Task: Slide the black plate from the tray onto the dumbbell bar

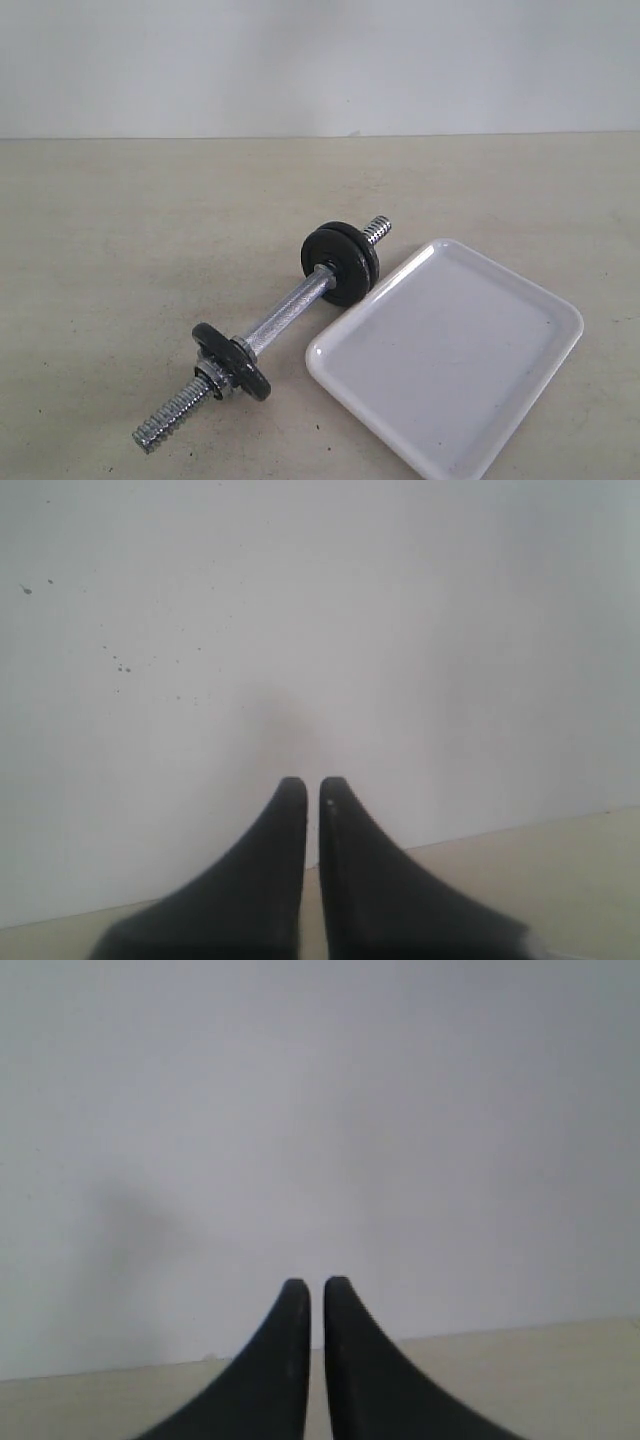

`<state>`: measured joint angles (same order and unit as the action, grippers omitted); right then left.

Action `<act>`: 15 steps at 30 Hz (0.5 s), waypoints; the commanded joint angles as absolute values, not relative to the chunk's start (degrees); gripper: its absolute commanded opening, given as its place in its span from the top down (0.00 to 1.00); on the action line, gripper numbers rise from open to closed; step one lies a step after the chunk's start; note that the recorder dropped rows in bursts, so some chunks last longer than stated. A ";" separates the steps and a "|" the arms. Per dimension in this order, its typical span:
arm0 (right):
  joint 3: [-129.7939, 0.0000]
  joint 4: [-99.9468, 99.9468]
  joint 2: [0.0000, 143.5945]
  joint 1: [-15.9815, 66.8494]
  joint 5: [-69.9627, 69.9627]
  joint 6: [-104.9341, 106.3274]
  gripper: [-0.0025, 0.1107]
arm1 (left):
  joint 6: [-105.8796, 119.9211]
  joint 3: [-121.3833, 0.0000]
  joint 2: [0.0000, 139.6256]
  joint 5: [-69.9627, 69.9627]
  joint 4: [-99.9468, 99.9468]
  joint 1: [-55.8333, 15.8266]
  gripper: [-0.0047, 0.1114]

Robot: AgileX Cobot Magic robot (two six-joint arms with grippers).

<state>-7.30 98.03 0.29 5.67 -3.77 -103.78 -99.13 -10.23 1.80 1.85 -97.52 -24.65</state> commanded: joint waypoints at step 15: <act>0.00 98.03 0.00 1.17 -2.11 -101.79 0.94 | -99.79 -9.98 1.39 1.56 -96.83 -24.55 0.92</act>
<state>-0.21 98.03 0.29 1.34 -2.43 -102.17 -99.13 -10.23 1.80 1.85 -97.41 -24.65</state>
